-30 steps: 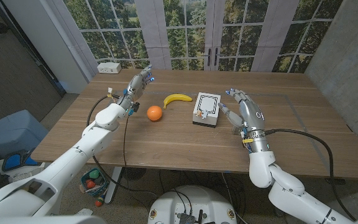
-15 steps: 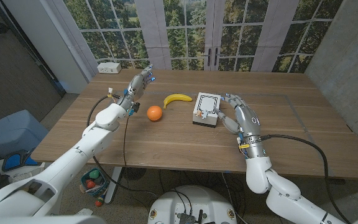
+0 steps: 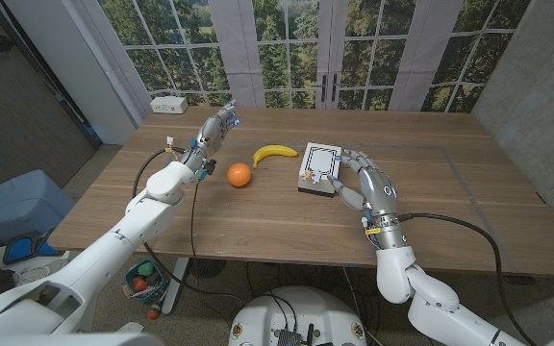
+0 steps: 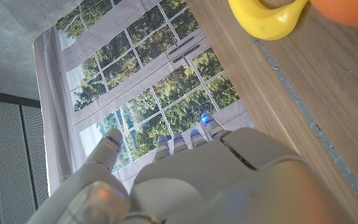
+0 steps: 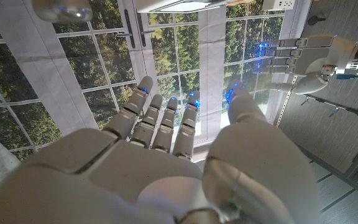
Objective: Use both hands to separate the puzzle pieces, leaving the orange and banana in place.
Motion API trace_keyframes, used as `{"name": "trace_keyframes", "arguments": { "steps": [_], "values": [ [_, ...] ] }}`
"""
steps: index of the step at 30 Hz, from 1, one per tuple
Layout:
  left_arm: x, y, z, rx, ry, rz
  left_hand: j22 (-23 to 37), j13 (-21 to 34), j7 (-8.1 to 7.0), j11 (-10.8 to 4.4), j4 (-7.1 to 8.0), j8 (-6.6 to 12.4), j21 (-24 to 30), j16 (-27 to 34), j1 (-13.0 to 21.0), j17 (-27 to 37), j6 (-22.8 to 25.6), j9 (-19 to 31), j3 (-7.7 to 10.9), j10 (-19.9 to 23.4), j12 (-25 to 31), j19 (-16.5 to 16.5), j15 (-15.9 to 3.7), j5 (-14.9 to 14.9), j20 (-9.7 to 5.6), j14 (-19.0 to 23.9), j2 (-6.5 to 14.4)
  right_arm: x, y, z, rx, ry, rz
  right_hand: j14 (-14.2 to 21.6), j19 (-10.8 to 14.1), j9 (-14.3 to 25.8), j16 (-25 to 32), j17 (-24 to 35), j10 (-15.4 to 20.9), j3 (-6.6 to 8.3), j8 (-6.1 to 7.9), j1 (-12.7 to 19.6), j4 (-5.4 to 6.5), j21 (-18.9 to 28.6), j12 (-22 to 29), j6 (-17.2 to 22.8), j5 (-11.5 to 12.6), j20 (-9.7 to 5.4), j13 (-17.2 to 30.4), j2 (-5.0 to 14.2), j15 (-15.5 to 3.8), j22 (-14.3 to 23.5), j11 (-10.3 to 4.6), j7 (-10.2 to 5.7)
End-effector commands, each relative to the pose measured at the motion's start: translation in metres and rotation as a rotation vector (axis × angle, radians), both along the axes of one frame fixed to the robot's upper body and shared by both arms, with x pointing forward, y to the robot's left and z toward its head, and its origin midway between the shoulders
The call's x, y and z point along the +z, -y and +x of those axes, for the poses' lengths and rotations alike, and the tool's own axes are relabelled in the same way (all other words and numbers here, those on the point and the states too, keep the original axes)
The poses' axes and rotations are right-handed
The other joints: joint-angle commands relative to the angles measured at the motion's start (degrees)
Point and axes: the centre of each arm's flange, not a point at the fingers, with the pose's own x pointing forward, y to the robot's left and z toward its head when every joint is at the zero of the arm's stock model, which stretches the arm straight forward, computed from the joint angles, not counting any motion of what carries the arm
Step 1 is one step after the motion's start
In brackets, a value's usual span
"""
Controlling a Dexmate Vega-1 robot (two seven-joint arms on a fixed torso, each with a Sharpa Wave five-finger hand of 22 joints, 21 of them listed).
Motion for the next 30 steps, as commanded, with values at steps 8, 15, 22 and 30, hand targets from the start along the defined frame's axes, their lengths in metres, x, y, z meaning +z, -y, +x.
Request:
{"name": "trace_keyframes", "arguments": {
  "steps": [8,15,22,30],
  "values": [
    [0.0,-0.003,-0.004,0.016,0.002,-0.007,0.15,0.06,-0.47,0.2,-0.42,-0.05,-0.74,0.03,-0.32,0.11,0.09,0.16,0.04,0.0,0.04,0.14,-1.05,-0.21,0.05,-0.51,0.73,-0.012,-0.006,0.015,-0.028,-0.011,-0.048,0.51,0.73,0.28,0.79,0.58,0.27,0.64,0.66,6.33,-0.01,-0.09,-0.14,2.56,0.34,-0.82,0.19,-0.59,-7.48,0.36,-1.55,-1.27],
    [-0.001,-0.003,-0.004,0.012,0.001,-0.009,0.16,0.06,-0.48,0.2,-0.45,-0.05,-0.94,0.04,-0.37,0.11,0.19,0.16,-0.01,-0.04,0.02,0.23,-1.11,-0.22,0.04,-0.52,0.77,-0.019,-0.006,0.021,-0.04,-0.021,-0.076,0.73,1.2,0.28,1.03,0.73,0.7,0.63,0.9,7.94,0.03,0.03,-0.05,3.45,0.24,-1.18,0.25,-0.77,-7.9,0.38,-1.68,-1.71],
    [-0.002,-0.003,-0.005,0.008,0.0,-0.009,0.16,0.06,-0.47,0.26,-0.5,-0.05,-1.2,0.03,-0.43,0.12,0.28,0.16,-0.07,-0.07,0.01,0.33,-1.05,-0.22,0.08,-0.56,0.82,-0.023,-0.006,0.025,-0.046,-0.017,-0.104,1.28,1.75,0.29,1.46,0.97,1.34,0.6,1.05,9.94,0.09,0.18,0.11,4.22,0.15,-1.58,0.32,-0.9,-8.44,0.4,-2.13,-2.07],
    [-0.003,-0.003,-0.006,0.009,-0.009,-0.004,0.17,0.06,-0.45,0.25,-0.52,-0.09,-1.47,-0.05,-0.5,0.13,0.27,0.16,-0.13,-0.2,-0.04,0.39,-1.05,-0.23,0.07,-0.81,0.86,-0.026,-0.005,0.031,-0.051,-0.046,-0.124,1.32,1.88,0.28,1.68,1.21,1.68,0.1,1.16,10.61,0.42,0.19,0.13,4.86,-0.01,-1.54,0.34,-1.41,-8.45,0.42,-1.95,-2.11]
  ]
}}
